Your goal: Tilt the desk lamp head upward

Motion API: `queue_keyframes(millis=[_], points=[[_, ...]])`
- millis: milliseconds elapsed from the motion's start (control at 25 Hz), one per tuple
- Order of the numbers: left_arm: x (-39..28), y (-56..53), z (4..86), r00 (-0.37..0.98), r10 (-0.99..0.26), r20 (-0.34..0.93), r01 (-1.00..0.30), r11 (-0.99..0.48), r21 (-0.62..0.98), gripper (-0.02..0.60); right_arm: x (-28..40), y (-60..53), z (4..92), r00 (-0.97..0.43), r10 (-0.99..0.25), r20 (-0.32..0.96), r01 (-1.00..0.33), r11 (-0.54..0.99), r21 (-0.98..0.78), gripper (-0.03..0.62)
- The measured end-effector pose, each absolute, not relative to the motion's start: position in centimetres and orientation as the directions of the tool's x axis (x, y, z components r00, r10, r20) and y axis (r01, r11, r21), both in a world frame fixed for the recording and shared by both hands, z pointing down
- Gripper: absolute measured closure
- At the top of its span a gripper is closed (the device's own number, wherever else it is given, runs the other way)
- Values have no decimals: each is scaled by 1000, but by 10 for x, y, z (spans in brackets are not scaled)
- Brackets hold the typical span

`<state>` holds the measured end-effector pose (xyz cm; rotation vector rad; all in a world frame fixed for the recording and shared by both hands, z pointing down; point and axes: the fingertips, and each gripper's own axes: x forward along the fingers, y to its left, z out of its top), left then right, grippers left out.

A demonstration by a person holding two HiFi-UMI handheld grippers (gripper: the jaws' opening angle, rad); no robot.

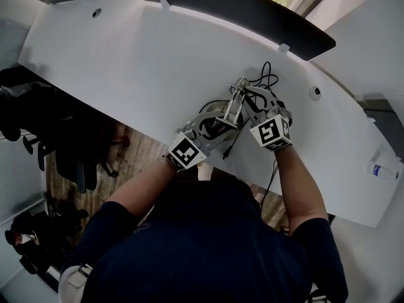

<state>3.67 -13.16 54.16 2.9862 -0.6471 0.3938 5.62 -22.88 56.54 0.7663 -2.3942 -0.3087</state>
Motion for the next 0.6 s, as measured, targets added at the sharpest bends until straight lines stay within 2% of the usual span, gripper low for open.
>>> queue_keyframes(millis=[320,600], points=[[37,-133,541,874,-404,270,-421,-907,8,445,62,-245,540,-628,-646,434,-470,760,450,519],[37,-132,541,876,-401,268,-418,-908,8,445,63,-250,523,-585,-686,433,-397,708,584,520]])
